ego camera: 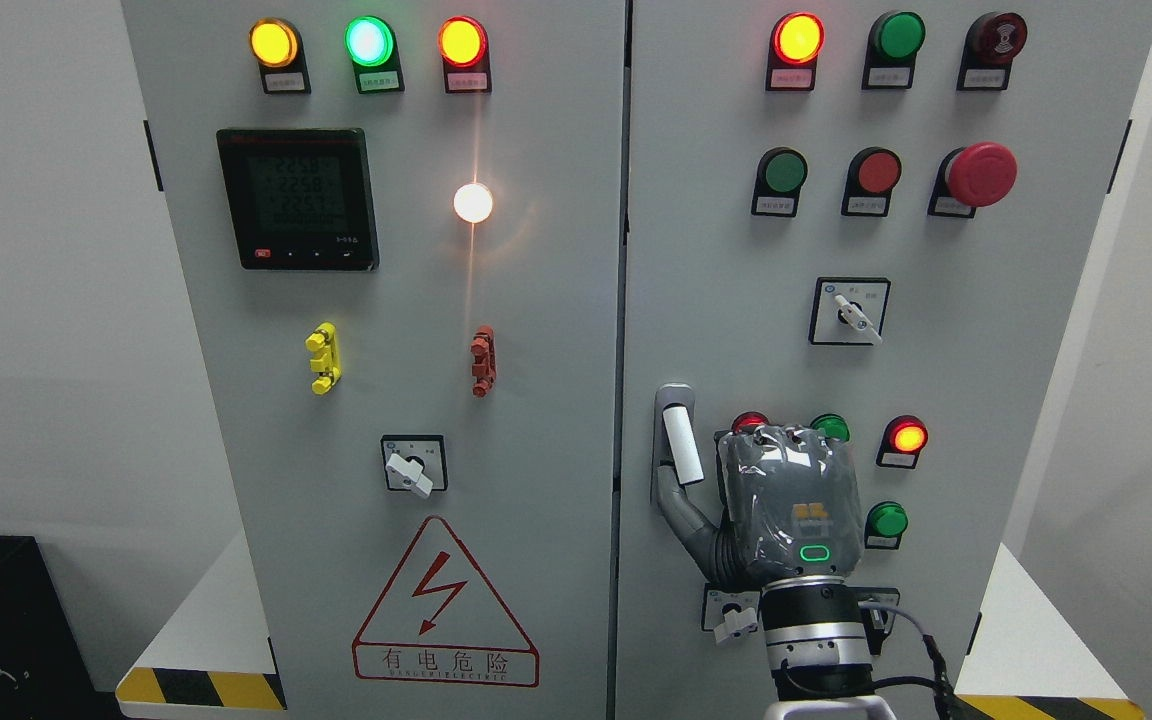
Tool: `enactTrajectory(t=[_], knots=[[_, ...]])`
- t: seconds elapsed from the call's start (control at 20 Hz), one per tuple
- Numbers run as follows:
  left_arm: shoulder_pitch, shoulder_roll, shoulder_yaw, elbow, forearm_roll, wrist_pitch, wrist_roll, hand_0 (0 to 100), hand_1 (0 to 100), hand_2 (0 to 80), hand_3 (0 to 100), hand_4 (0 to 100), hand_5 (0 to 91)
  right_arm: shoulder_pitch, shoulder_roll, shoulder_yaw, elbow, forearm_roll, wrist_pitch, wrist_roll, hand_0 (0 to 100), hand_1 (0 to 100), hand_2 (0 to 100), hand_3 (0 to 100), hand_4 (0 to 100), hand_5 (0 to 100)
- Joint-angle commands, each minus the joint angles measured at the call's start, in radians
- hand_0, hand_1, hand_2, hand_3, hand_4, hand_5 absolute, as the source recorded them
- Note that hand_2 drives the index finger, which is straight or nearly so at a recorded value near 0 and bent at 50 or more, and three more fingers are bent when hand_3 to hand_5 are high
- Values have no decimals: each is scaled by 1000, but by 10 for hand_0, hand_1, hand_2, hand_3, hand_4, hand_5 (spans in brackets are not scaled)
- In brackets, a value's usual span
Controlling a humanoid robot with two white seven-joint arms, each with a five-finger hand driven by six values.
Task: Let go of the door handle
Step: 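Rotate the gripped latch handle downward with the right hand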
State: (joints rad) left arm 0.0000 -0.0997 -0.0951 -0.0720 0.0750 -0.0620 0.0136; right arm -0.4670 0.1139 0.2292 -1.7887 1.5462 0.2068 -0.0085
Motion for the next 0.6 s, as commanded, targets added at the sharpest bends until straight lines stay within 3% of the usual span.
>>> enactTrajectory(t=[0.0,0.55], knots=[[17,0,0,0,-1,-1,0,120,556,0,0,0,0,1,0,-4,-9,0,2,-2,453,359,935,1000,1000,978],[17,0,0,0,0,-1,0,120,556,0,0,0,0,14,0,-13,-11,0,6,-21,466,364,927,1000,1000,979]])
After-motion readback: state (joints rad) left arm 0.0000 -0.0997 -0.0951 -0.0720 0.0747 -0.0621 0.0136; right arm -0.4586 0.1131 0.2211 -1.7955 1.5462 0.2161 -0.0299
